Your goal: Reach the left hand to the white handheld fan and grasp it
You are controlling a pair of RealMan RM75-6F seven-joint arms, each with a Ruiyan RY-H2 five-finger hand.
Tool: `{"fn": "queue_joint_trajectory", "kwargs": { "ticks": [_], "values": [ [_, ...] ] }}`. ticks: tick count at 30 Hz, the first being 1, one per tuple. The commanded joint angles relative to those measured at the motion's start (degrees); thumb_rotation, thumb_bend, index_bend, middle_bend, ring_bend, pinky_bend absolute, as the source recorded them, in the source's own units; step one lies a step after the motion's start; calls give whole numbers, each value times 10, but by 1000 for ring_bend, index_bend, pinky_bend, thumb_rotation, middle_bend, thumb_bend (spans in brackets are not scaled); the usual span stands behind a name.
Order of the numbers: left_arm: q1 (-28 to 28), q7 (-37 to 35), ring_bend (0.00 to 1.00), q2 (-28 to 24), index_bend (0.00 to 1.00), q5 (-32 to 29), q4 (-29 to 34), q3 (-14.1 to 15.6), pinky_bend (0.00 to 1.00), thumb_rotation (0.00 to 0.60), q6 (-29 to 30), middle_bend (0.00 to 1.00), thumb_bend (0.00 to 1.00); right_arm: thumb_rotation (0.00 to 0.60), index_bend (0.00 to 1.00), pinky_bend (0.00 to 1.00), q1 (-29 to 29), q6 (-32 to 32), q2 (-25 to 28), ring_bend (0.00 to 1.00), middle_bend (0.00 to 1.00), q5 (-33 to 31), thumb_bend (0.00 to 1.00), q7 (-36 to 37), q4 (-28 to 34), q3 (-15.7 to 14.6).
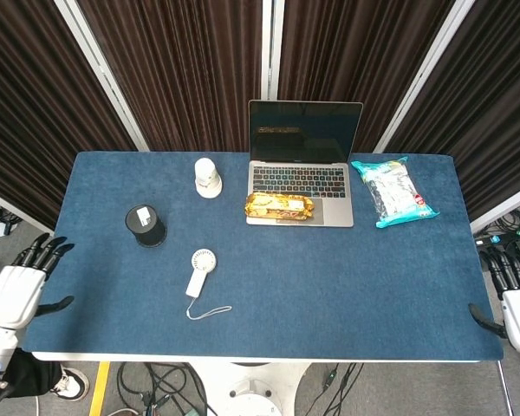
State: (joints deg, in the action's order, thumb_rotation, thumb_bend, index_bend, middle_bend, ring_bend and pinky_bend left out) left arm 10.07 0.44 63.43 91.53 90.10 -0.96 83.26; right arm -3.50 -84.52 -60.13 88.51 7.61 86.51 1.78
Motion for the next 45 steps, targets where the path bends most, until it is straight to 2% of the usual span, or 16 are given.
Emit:
{"fn": "queue_joint_trajectory", "kwargs": {
  "ticks": [1,2,4,6,7,9,16,27,36,45],
  "values": [
    [6,9,361,16,133,27,-6,10,534,600,-1,194,512,600,0,0,-4,5,1,0,0,11,197,-3,0,-5],
    [8,5,427,23,130,33,-10,12,593,600,-1,240,554,600,0,0,-5,6,1,0,0,10,197,-2,-1,-4],
    [15,-7,640,29,125,47,-11,19,734,600,-11,480,594,600,0,0,-6,8,0,0,0,5,198,1,-1,-2],
    [25,-11,777,29,124,70,-9,26,807,600,-17,683,595,600,0,0,-6,9,-3,0,0,3,197,4,-3,-2],
    [28,-7,828,31,124,79,-9,29,835,600,-18,759,596,600,0,0,-5,10,-4,0,0,3,197,4,-6,-4],
    [34,11,871,34,124,85,-4,34,857,600,-30,831,595,600,0,0,-4,13,-6,0,0,4,197,4,-12,-8],
    [66,67,890,37,124,66,42,40,861,600,-112,861,594,600,0,0,-4,9,0,0,0,-1,198,9,-10,-2],
    [131,151,890,83,124,-10,73,28,861,600,-254,861,594,600,0,0,-4,-3,17,0,0,1,198,-3,20,4],
    [155,236,889,126,125,-53,69,13,861,600,-278,862,594,600,0,0,-5,5,17,0,0,-6,198,-7,21,4],
    [181,258,890,162,124,-83,55,3,861,600,-297,861,594,600,0,0,-7,13,14,0,0,-9,198,-2,14,3]
  ]
}}
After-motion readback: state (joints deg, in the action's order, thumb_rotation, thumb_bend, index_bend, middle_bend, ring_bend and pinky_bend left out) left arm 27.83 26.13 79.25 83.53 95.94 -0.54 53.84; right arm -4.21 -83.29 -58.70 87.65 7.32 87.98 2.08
